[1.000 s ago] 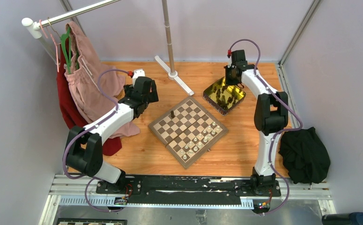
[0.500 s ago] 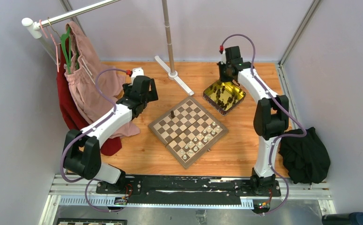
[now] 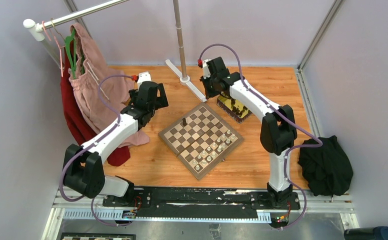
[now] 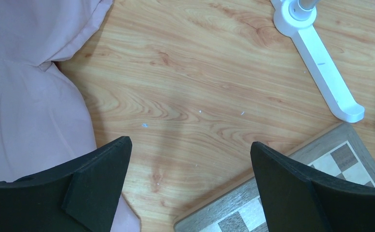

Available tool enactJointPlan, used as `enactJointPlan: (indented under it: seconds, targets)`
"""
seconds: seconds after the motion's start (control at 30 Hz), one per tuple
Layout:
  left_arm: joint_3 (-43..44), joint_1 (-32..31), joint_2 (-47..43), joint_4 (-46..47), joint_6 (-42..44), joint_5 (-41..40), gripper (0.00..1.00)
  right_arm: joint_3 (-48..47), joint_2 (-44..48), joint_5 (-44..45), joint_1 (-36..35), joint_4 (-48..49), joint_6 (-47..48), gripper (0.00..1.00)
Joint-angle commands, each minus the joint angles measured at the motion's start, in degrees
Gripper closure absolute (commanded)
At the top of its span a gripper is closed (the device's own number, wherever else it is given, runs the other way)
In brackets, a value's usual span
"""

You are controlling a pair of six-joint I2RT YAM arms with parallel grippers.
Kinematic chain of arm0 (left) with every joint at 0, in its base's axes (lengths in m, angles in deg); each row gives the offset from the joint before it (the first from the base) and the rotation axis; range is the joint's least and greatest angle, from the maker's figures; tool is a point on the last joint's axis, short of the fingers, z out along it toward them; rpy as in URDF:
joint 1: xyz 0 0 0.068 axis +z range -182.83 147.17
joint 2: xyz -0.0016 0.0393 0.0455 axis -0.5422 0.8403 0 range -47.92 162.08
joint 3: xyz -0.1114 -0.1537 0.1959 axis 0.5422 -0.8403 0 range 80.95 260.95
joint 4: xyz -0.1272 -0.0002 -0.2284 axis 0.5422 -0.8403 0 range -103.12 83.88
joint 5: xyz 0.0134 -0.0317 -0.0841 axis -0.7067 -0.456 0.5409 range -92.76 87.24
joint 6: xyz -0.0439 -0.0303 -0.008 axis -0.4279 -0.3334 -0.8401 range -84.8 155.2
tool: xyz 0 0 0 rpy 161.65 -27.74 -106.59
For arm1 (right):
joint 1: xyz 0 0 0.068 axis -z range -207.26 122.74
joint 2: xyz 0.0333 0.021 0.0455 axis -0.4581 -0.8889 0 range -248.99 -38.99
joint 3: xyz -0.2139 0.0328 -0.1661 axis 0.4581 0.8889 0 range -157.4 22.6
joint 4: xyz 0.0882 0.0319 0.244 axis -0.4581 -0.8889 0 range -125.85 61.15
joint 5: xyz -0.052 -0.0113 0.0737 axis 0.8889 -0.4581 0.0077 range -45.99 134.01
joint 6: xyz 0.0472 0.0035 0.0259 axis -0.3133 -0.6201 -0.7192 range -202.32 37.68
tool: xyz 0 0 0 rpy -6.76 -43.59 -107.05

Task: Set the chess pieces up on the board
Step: Place the chess piece on the chessboard.

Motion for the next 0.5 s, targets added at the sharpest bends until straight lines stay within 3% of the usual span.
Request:
enactJointPlan:
  seconds: [0.0, 0.47]
  targets:
    - [-1.3, 0.3, -1.8, -0.3, -1.1, 0.7, 0.00, -0.8, 0.7, 0.9, -3.5, -2.4, 1.8, 1.00]
    - [-2.5, 0.3, -2.8, 0.2, -2.6, 1.4, 0.00, -1.6, -3.7, 1.7, -8.8, -3.5, 3.1, 1.00]
